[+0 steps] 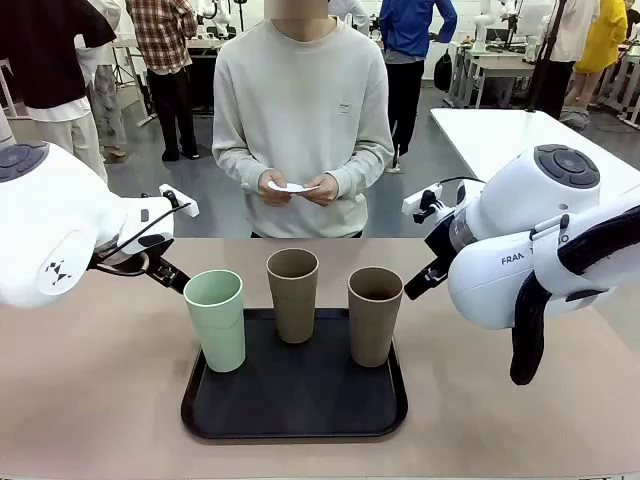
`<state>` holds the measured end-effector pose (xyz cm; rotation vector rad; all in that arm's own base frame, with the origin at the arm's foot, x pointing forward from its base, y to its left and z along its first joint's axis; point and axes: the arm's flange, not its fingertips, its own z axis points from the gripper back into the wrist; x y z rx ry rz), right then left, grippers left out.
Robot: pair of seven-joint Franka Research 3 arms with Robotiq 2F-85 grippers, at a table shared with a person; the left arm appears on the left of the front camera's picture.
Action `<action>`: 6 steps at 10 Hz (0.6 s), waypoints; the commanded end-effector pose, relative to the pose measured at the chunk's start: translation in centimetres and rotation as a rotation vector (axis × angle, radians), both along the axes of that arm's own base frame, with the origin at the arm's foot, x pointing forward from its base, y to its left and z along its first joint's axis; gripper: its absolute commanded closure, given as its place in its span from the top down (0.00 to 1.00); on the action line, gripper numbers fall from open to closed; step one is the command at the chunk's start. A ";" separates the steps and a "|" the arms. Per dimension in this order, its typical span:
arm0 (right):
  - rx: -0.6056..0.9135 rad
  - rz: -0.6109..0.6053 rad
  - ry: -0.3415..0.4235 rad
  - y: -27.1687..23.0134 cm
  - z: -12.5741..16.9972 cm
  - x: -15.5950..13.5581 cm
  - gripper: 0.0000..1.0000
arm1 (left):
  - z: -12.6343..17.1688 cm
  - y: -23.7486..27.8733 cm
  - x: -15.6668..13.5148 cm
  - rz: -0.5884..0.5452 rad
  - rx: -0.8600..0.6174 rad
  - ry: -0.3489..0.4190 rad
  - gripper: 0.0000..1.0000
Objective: Place coasters on the table and set cups on them.
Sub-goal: Pick up one Reusable plastic cup and place it on a coaster set by the human.
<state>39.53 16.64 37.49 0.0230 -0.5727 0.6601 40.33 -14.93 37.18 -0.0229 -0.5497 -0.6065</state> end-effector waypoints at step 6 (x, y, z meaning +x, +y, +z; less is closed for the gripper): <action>0.000 0.000 0.000 0.0 0.0 0.0 1.00 | 0.0 0.0 0.0 0.000 0.000 0.000 1.00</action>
